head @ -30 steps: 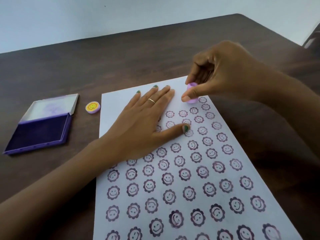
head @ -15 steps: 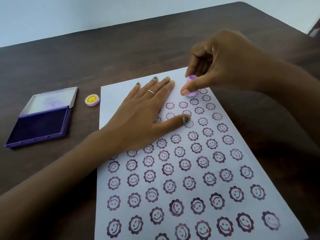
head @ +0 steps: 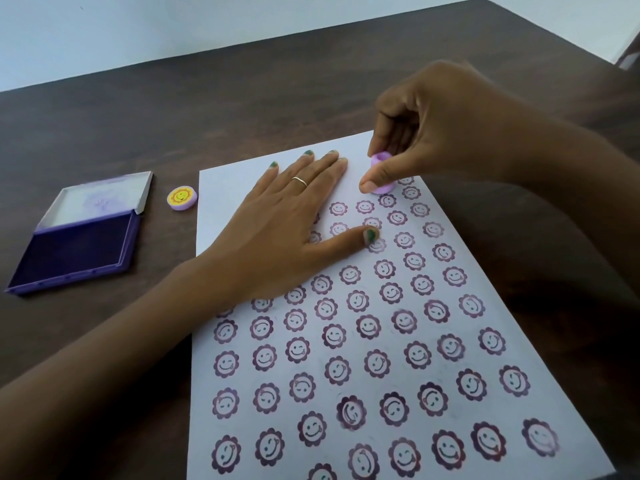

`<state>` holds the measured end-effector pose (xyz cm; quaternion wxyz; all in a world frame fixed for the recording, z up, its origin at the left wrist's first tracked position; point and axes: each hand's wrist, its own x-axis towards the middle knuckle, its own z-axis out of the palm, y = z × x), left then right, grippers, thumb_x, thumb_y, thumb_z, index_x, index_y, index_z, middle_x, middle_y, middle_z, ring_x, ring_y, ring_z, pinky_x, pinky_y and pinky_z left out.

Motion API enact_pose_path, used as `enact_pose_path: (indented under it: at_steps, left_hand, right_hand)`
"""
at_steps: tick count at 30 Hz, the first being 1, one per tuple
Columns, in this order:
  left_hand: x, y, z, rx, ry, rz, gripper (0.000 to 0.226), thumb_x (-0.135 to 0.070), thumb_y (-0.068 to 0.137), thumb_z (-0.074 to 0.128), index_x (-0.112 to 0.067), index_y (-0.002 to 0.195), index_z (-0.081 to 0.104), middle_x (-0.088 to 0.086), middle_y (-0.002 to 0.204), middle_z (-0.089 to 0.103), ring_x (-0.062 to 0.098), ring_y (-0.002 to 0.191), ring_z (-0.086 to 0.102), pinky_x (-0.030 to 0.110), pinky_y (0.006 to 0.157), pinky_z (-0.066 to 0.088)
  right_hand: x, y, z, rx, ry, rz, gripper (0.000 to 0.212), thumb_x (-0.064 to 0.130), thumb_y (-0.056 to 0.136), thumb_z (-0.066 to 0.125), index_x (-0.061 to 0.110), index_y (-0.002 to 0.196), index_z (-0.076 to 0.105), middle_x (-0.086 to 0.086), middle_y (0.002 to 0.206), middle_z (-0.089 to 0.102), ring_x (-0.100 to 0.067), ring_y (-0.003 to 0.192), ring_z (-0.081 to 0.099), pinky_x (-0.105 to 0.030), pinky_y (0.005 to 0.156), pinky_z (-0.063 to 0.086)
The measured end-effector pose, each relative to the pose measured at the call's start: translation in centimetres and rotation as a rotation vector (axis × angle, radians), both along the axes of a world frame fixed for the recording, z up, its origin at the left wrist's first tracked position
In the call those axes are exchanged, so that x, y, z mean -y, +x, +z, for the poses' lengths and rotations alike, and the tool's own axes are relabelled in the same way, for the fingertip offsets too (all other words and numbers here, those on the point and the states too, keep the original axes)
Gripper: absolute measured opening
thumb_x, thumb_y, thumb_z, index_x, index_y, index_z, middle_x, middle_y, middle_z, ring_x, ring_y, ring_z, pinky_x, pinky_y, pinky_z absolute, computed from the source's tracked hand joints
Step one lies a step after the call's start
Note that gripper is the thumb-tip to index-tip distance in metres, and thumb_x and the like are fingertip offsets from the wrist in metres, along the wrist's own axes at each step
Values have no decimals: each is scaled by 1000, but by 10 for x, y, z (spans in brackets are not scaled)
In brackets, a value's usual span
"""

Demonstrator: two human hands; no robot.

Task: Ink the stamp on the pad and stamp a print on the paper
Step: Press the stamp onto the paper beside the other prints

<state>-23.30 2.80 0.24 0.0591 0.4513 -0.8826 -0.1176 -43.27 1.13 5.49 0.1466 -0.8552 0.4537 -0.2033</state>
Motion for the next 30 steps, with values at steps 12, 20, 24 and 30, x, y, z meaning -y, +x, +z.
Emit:
enact_pose_path:
  at_steps: [12,20,24,30]
  left_hand:
    - [0,0,-1,-8,-12,-1,90,-78,73,19,-32,149,3,-14,159,3,4,145,-3,27,115,-5]
    - [1,0,-2,-10,-15,-4,91,-78,73,19,-32,149,3,-13,159,2,4,145,-3,25,113,-7]
    - [1,0,-2,-12,-15,-5,91,-78,73,19,-32,150,3,-14,159,2,4,145,-4,27,115,-6]
    - [1,0,-3,-8,-15,-5,91,-79,73,18,-32,150,2,-14,159,2,4,145,-4,26,114,-6]
  right_hand:
    - [-1,0,-2,27,80,-93,37,48,51,77,19,71,66,8,69,68,-1,63,63,-17,55,52]
    - [-5,5,2,-44,101,-145,23,31,56,81,23,72,66,19,66,59,17,61,57,4,52,39]
    - [-9,9,5,-64,116,-161,23,26,60,81,18,77,68,19,66,57,6,56,59,-5,52,44]
    - [-12,13,8,-44,128,-233,22,24,59,83,15,74,69,13,64,58,-1,63,57,-17,59,44]
